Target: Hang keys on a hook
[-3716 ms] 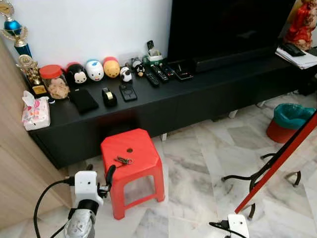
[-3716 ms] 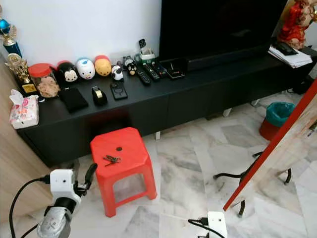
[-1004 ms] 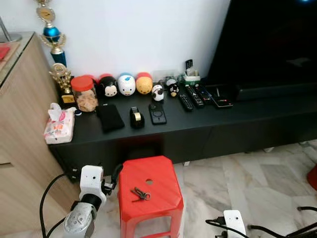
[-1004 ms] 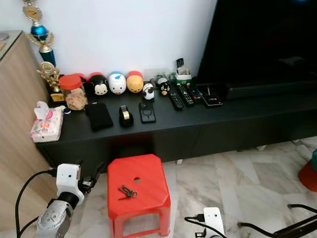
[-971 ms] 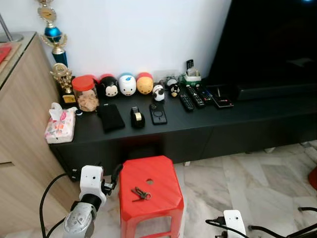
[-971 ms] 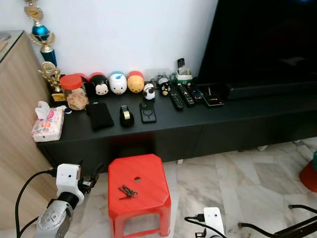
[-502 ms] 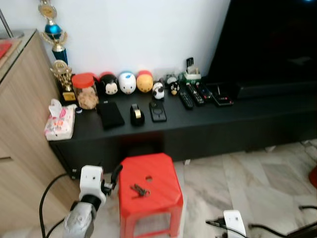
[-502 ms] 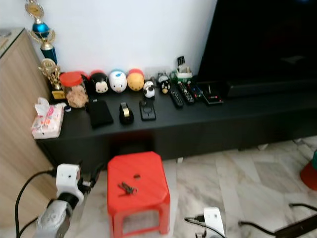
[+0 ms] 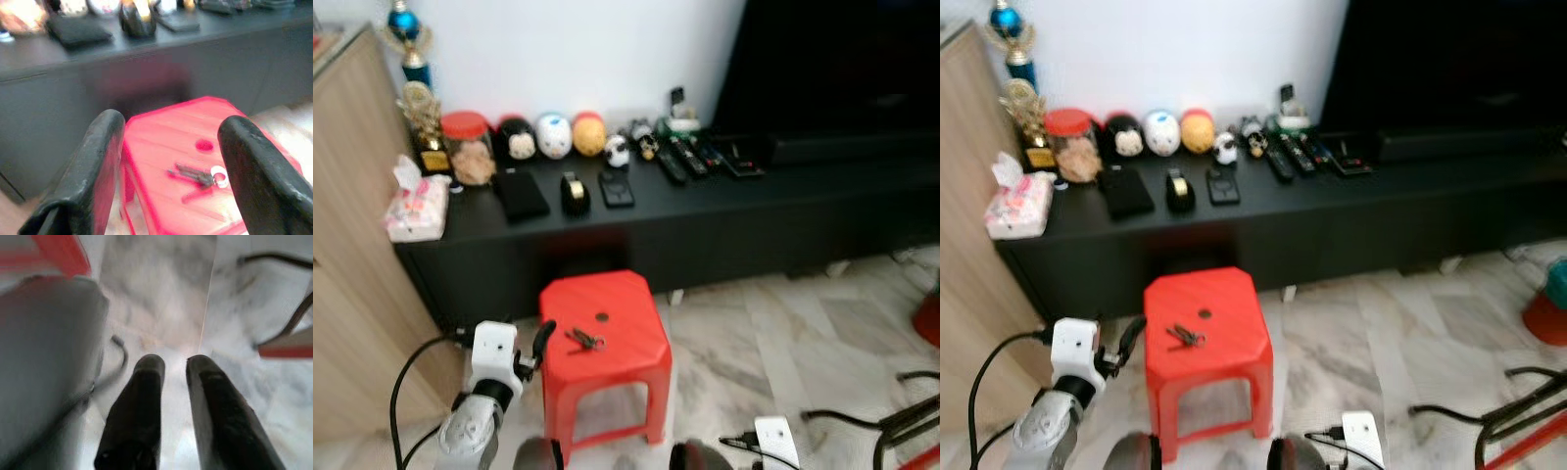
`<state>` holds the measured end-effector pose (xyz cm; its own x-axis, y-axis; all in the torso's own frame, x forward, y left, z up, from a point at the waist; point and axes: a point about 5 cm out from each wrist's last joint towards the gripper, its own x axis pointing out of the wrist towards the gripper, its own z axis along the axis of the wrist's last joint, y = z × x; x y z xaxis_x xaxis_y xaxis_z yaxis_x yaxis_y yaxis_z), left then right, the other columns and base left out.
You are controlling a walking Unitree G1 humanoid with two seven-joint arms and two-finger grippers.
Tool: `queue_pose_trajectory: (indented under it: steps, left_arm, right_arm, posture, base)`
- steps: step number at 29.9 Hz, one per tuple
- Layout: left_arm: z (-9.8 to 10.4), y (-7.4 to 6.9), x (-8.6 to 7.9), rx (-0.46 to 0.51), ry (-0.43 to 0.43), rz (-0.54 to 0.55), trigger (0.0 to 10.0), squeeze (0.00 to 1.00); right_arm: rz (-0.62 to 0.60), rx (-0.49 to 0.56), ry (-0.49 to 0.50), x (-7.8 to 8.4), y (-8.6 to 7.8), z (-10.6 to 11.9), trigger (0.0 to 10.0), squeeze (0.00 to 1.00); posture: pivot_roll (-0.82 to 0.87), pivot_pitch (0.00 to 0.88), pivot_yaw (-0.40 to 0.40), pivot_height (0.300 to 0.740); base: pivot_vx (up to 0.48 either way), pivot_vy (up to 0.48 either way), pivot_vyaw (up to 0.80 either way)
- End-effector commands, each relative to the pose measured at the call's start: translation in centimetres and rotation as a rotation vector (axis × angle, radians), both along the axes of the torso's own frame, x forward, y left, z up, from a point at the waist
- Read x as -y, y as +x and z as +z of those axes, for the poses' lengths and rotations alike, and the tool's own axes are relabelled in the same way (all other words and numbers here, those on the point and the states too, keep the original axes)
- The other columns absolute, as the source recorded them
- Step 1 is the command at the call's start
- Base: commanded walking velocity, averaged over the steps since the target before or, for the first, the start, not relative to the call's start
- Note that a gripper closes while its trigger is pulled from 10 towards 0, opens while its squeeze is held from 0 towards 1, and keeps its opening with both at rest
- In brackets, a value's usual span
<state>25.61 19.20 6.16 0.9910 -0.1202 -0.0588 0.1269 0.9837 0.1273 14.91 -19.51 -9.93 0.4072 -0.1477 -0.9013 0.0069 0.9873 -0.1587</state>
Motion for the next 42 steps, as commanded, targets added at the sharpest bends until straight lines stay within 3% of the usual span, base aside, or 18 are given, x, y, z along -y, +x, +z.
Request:
queue_pose_trajectory:
  steps: [1,12,22,42]
  left_arm:
    - [-0.5,-0.5,-0.1,-0.024,-0.009,0.013,10.0,0.0]
    - [0.1,0.1,0.3,-0.011,-0.031,-0.006,10.0,0.0]
    - [0.7,0.4,0.4,0.006,-0.031,-0.015,10.0,0.0]
    - [0.1,0.4,0.5,-0.046,-0.014,-0.022,10.0,0.0]
  right_arm:
    - [0.008,0.04,-0.012,0.3,1.4,0.6,10.0,0.0]
    - [0.004,0.028,-0.023,0.4,1.2,0.5,10.0,0.0]
    - [0.004,0.034,-0.012,0.4,1.3,0.6,10.0,0.0]
    - [0.01,0.022,-0.017,0.5,1.0,0.5,10.0,0.0]
  posture:
    - [0.07,0.021,-0.106,0.63]
    - [0.07,0.03,-0.108,0.63]
    - [0.07,0.039,-0.109,0.582]
    - [0.06,0.042,-0.11,0.582]
  base:
    - [0.0,0.0,0.0]
    - [0.0,0.0,0.0]
    - [0.0,0.0,0.0]
    - [0.027,0.0,0.0]
